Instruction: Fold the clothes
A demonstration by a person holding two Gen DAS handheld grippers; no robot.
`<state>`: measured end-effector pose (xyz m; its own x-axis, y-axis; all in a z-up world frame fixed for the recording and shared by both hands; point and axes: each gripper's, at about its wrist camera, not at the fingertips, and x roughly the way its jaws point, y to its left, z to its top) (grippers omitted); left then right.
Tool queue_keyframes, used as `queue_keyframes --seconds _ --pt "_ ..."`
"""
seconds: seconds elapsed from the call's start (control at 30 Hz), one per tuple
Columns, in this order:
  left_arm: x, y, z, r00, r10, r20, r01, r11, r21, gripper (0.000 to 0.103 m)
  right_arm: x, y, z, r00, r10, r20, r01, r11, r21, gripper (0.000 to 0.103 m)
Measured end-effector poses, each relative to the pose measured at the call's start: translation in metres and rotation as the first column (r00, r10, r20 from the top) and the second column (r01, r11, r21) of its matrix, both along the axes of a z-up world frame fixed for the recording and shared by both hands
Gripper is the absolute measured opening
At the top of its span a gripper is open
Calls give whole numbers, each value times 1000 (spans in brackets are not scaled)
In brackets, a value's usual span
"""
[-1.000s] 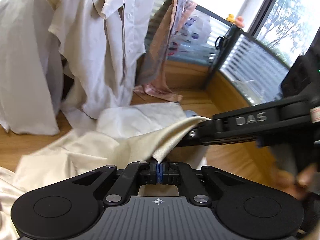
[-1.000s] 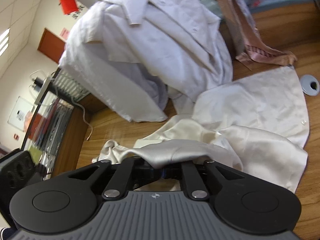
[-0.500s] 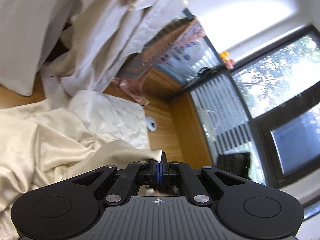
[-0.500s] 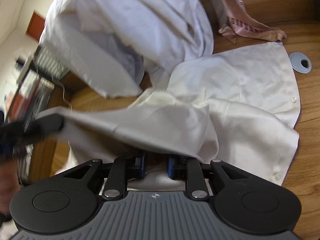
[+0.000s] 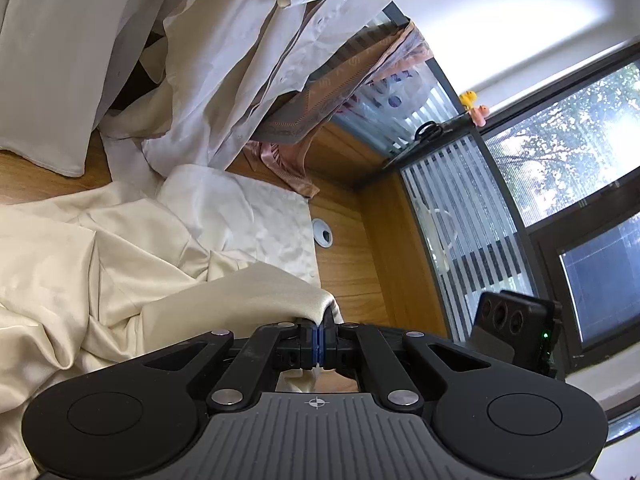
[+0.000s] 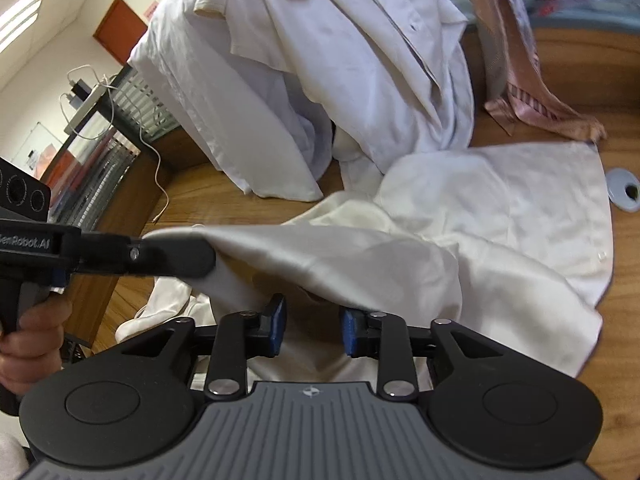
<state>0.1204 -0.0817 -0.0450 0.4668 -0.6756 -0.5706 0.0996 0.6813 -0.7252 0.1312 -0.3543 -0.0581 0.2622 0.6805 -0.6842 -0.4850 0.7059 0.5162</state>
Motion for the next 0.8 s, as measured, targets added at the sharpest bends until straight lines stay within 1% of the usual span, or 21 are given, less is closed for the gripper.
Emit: queue_keyframes --seconds 0.03,0.17,0.2,0.23,0.27,0.3,0.37,0.47,0.5,0.53,0.57,0.6,0.63,0.7,0.8 --pt "0 0 0 1000 -2 0 2 1000 1 3 1 4 0 1000 13 11 -13 1000 -5 38" --pt "0 -1 0 1000 8 -7 -8 1000 -2 3 7 18 -4 998 49 29 -48 999 -15 37" --pt "0 0 -1 1000 15 -13 -15 1000 -6 3 8 22 -5 998 59 36 -59 998 -17 35" --pt "0 1 -2 1000 23 -19 -23 1000 -11 3 8 25 -6 997 71 40 -70 997 -16 27" --pt "1 2 -4 999 31 -24 -31 999 -16 3 10 27 -7 996 80 39 -80 997 -12 18" --pt "1 3 -5 999 39 -30 -39 999 -20 3 10 27 -6 996 81 38 -80 997 -8 5" --pt "2 7 -6 998 59 -38 -60 998 -29 3 12 27 -5 996 81 35 -81 997 -2 3" --pt "2 10 -6 997 70 -24 -70 998 -4 5 8 18 8 997 66 46 -67 998 17 2" --pt "2 10 -6 997 72 -18 -72 997 9 10 6 13 14 997 54 53 -55 998 26 2" --pt "2 10 -5 997 70 -12 -70 997 14 21 5 6 20 998 37 53 -39 999 38 2" --pt "2 10 -5 998 67 -6 -66 998 17 28 4 -2 27 999 16 49 -19 998 56 2" --pt "1 9 -4 998 61 6 -61 998 17 41 3 -9 34 999 -3 47 -1 997 75 2" --pt "1 8 -3 998 53 21 -54 998 19 52 3 -17 42 999 -23 46 19 996 93 2" --pt "0 2 0 998 19 58 -21 999 40 59 1 -33 58 997 -61 49 55 991 125 2" --pt "-1 -16 4 993 -64 101 54 993 101 66 -1 -59 81 990 -133 57 120 976 179 2"
